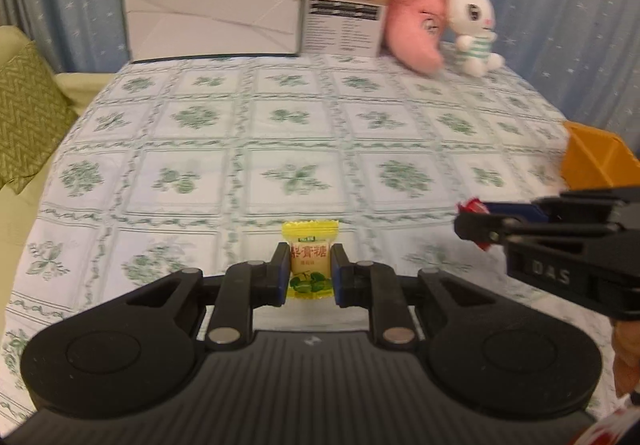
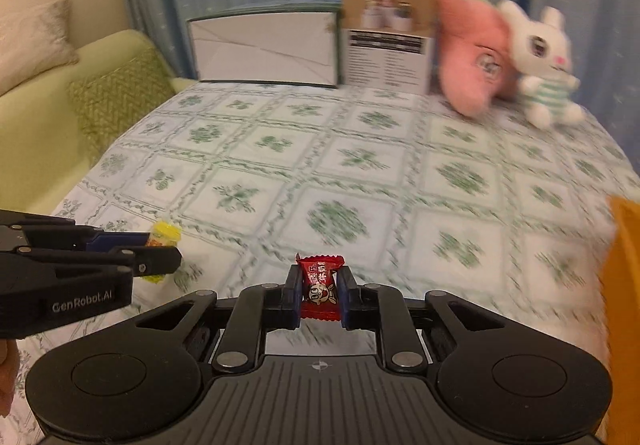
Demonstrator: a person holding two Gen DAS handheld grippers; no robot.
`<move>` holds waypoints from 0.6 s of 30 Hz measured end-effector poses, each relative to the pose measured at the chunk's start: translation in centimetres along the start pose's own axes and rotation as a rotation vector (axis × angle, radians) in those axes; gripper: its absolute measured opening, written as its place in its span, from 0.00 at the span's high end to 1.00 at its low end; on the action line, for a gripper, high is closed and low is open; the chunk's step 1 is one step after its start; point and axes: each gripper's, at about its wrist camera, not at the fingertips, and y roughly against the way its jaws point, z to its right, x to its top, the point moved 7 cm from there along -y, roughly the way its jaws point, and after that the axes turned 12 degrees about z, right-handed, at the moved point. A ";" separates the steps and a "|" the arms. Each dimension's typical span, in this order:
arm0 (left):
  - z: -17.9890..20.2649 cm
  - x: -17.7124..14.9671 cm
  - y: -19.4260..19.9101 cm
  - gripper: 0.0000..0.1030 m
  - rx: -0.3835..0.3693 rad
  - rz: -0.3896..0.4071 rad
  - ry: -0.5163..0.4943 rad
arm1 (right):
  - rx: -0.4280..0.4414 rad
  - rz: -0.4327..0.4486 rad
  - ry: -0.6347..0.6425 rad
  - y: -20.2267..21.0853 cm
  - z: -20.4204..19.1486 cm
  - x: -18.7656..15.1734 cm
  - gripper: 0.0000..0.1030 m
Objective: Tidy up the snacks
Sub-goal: 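Carry both candies over the orange tray and open both grippers to drop them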
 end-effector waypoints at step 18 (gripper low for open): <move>11.5 1.9 11.5 0.82 -0.124 0.059 -0.052 | -0.201 0.051 -0.189 18.1 5.1 0.1 0.83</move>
